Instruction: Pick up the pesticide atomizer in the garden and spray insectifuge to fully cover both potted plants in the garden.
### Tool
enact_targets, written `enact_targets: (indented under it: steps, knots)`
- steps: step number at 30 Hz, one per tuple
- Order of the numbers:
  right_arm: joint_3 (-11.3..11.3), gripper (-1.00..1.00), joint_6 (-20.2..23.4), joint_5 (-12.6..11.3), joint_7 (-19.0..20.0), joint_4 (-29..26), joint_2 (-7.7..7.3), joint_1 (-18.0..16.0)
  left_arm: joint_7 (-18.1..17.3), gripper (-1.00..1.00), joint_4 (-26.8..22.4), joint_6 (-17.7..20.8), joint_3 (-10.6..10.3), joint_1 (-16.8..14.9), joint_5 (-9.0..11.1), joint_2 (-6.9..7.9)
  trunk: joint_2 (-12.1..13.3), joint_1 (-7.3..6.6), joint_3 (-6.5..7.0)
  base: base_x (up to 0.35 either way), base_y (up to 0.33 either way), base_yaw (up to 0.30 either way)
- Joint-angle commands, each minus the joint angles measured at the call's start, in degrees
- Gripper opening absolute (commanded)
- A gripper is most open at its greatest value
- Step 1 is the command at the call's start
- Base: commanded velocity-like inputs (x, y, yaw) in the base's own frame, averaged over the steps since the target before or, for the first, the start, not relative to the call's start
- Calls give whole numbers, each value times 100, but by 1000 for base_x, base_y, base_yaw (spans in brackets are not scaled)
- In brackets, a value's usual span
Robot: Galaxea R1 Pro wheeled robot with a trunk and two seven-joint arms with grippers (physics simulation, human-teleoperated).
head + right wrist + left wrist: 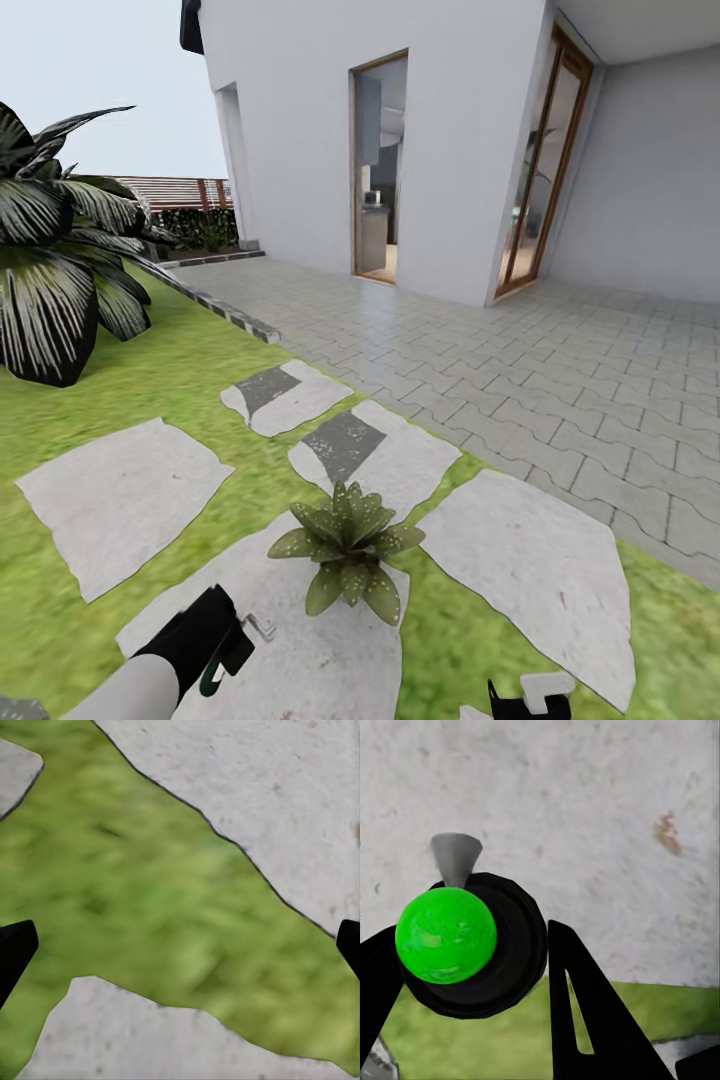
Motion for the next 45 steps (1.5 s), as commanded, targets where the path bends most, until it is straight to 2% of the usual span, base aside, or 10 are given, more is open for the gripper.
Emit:
enact_targets:
  steps: [1, 8, 15, 20, 22, 26, 28, 31, 36, 45]
  knots:
    - [-22, 100, -13, 62, -35, 5, 0, -3, -48, -100, -42, 8, 20, -1, -56, -21, -2, -1, -5, -1, 2, 0]
    - [-22, 100, -13, 61, -32, 5, 0, -3, -56, -100, -710, 24, 47, -8, -48, -190, -2, -1, -5, 0, 0, 0]
    - [-22, 100, -13, 62, -27, 5, 0, -3, -60, -100, -294, 8, 5, 1, -84, -177, -2, -1, -5, 0, 0, -175]
    - [-22, 100, -13, 61, -35, 5, 0, -3, -71, -100, 161, 19, 14, 19, -116, -44, -2, -1, -5, 0, 0, -82]
    - [-22, 100, -14, 61, -35, 5, 0, -3, -66, -100, 184, 8, 15, 58, -91, 29, -2, -1, -5, -52, 23, -4]
    - [-28, 100, -15, 61, -35, -1, 0, -3, -160, -100, 218, -146, 24, 71, 42, 23, -2, -1, -5, -239, 146, -1]
    - [-29, 100, -14, 63, -24, -3, -3, -3, -412, -100, 318, -594, 22, 71, 128, 15, -2, -1, -5, -281, 190, 0]
    - [-26, 100, -14, 67, -3, -8, -4, -3, -1492, -100, 321, -1303, 22, 67, 123, 68, -2, -1, -5, -284, 194, 0]
    - [-23, 100, -16, 69, 4, -12, -33, -3, -2449, -100, 268, -2081, 22, -2, 141, 424, -2, -1, -5, -284, 195, 0]
    - [4, 100, -22, 70, 9, -21, -34, -3, -2671, -100, 268, -2361, 15, -34, 146, 493, -2, -1, -5, -75, 50, 0]
